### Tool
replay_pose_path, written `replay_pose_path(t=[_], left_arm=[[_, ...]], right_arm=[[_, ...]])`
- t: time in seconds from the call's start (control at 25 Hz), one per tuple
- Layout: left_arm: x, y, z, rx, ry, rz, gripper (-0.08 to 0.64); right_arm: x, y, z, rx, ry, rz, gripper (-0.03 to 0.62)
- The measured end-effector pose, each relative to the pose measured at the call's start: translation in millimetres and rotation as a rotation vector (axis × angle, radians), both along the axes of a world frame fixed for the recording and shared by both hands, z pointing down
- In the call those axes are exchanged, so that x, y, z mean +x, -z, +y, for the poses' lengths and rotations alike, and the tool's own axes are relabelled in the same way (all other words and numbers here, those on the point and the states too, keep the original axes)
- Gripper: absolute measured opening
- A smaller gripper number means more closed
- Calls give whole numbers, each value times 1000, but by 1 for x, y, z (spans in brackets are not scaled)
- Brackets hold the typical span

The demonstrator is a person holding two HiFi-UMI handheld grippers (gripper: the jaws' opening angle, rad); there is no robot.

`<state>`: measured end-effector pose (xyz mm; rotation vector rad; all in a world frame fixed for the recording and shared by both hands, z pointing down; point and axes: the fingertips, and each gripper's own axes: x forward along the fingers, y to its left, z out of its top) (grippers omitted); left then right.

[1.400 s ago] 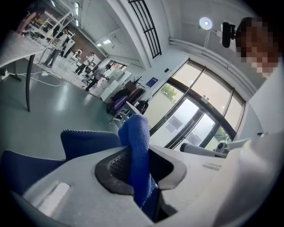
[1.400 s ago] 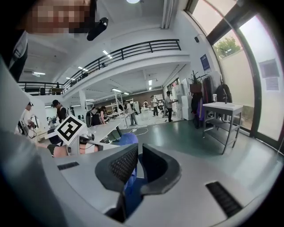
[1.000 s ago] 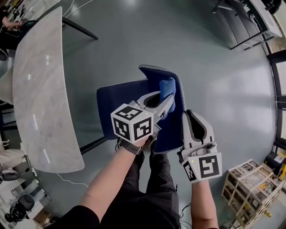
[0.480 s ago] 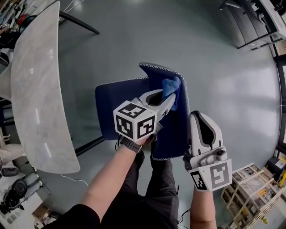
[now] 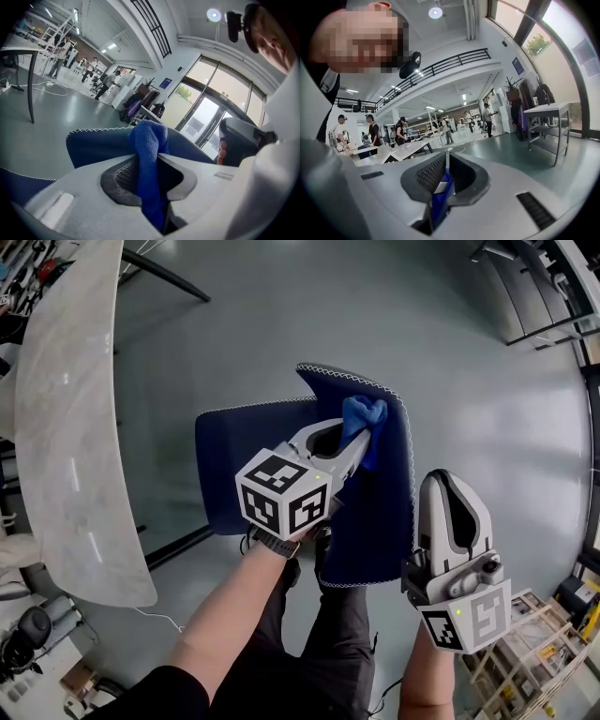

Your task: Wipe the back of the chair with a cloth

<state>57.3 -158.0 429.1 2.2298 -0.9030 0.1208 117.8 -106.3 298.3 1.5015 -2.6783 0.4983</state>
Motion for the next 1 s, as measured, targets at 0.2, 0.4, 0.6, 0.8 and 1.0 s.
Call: replay_pose_path(t=[0.2, 0.4, 0.6, 0.8, 1.0], left_arm=[[-7, -13, -2, 28, 21, -19, 78], [-12, -28, -7, 41, 51, -17, 78], [-22, -41, -9, 58, 69, 13, 78], [-26, -53, -7, 66, 80, 11, 78], [-32, -71, -7, 67, 75, 11, 78]], right_arm=[[-2, 2, -6, 25, 26, -30, 31], [-8, 11, -2, 43, 93, 10, 31], [-27, 16, 17, 5, 79, 39, 31], [-64, 14, 46, -11, 34, 10, 31], [-86, -10, 53, -5, -83, 39, 29]])
